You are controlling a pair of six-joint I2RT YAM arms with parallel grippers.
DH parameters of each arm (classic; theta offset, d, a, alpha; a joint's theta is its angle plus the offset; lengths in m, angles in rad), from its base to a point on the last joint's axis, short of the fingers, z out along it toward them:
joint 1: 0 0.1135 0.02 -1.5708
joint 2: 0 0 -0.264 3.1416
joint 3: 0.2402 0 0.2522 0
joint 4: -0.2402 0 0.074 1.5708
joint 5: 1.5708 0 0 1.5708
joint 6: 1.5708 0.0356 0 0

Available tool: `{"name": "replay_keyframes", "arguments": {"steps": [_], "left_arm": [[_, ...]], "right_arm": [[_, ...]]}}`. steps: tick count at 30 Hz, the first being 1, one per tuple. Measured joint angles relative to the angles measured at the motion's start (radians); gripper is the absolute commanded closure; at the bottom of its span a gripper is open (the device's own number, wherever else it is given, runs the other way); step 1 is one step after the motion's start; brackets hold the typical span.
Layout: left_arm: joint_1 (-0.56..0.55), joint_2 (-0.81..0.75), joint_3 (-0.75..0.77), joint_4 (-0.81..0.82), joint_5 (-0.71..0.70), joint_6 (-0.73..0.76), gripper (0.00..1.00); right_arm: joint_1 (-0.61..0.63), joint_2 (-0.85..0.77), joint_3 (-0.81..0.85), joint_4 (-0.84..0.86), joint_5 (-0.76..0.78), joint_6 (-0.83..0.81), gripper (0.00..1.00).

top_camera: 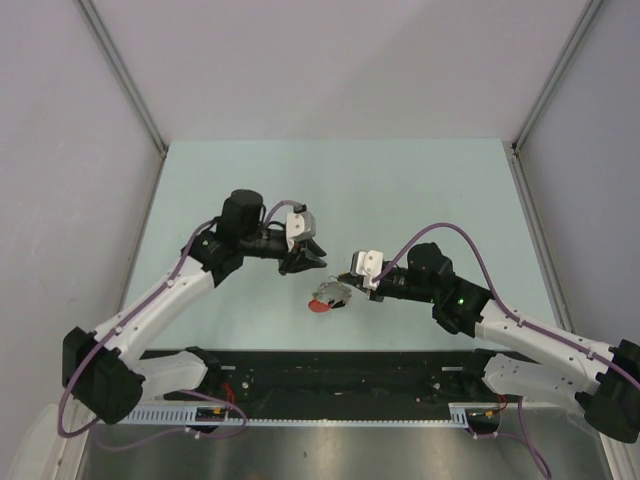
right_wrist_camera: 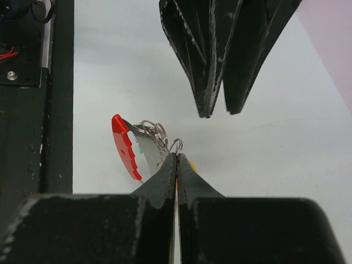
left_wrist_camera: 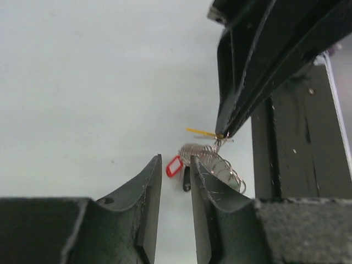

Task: Put the keys on the keyring

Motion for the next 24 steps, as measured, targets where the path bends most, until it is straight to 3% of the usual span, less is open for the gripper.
{"name": "replay_keyframes", "arguments": {"steps": [3, 7, 24], "left_arm": [[0.0, 0.082, 0.068, -0.152, 0.054, 0.101, 0.69], [-0.005, 0.117, 0.079, -0.229, 0.072, 0.166, 0.71], [-0.071, 0.169, 0.132, -0.266, 0.091, 0.229, 0.78]], "right_arm": [[0.0, 0.0, 0.0, -0.003, -0.003, -0.001, 1.0], [0.0, 0.0, 0.0, -0.003, -0.008, -0.001, 1.0], [0.0, 0.0, 0.004, -0.014, -0.012, -0.004, 1.0]]}}
